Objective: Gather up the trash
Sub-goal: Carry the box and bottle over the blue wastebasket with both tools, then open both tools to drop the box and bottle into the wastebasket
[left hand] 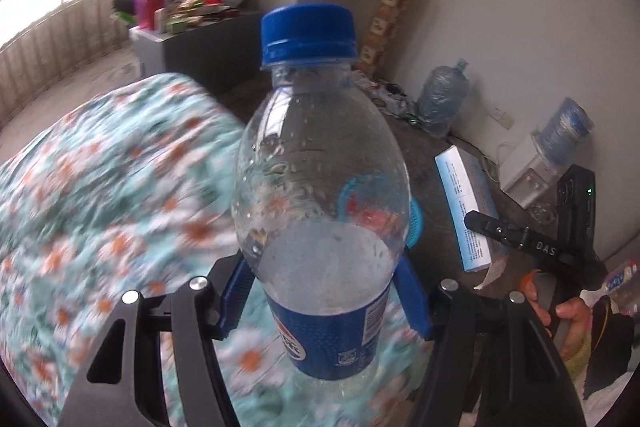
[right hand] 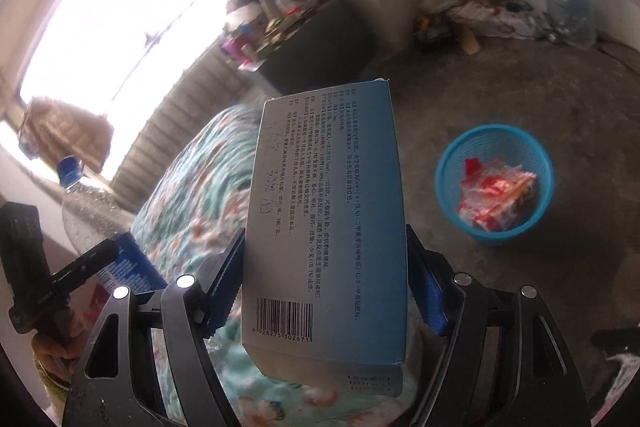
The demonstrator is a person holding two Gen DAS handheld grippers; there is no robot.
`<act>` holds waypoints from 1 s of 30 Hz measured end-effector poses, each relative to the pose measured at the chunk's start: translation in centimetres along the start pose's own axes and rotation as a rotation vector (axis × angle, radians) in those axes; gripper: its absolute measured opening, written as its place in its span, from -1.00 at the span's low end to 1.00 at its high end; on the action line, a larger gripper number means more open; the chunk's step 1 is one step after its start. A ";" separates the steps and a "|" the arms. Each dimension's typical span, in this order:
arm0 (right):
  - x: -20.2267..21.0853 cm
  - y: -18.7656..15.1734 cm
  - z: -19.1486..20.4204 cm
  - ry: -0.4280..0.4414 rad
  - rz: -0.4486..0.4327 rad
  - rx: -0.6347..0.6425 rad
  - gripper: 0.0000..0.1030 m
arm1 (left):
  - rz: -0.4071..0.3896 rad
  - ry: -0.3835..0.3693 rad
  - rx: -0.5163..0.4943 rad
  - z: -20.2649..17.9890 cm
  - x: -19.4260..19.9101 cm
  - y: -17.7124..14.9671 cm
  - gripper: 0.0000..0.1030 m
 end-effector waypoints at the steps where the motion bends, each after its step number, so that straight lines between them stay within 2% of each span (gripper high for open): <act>1: 0.6 0.1 -1.9 -0.031 -0.012 -0.034 0.34 | 0.013 -0.013 -0.017 -1.2 -0.9 0.5 0.20; 4: 1.6 -0.3 -7.0 -0.094 -0.026 -0.138 0.34 | 0.067 -0.059 -0.067 -5.2 -4.6 2.0 0.20; 8: 0.5 -1.3 -12.1 -0.125 -0.004 -0.249 0.34 | 0.180 -0.116 -0.110 -10.4 -11.4 3.0 0.20; 11: -1.3 -1.6 -14.8 -0.122 0.018 -0.309 0.35 | 0.270 -0.131 -0.123 -12.9 -16.7 3.1 0.20; 14: -3.5 -1.5 -17.2 -0.103 0.038 -0.364 0.35 | 0.334 -0.096 -0.151 -14.6 -22.7 3.5 0.20; 17: -6.1 -0.8 -19.6 -0.074 0.052 -0.414 0.38 | 0.355 -0.060 -0.166 -15.7 -28.0 4.1 0.21; 19: -7.9 -0.2 -21.6 -0.032 0.036 -0.457 0.45 | 0.347 -0.041 -0.162 -16.0 -31.3 4.7 0.43; 20: -8.8 -0.2 -22.9 -0.040 0.037 -0.492 0.47 | 0.330 -0.031 -0.156 -16.0 -32.9 5.0 0.61; 22: -11.2 -0.2 -25.1 -0.028 0.048 -0.532 0.52 | 0.322 -0.010 -0.123 -15.8 -35.1 4.9 0.63; 26: -14.8 -2.7 -27.9 -0.037 0.115 -0.669 0.53 | 0.355 0.002 -0.014 -14.1 -35.9 4.1 0.63; 30: -13.7 -4.5 -27.5 -0.048 0.081 -0.694 0.53 | 0.334 -0.037 -0.032 -13.7 -33.7 4.0 0.63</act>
Point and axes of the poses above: each gripper's, at about its wrist camera, not at the fingertips, and x roughly against the way its jaws point, z to its left, y to its top, the point moved 9 cm from there along -x, roughly the way its jaws point, and after that the axes turned 15 degrees about x, right-handed, at the moved point
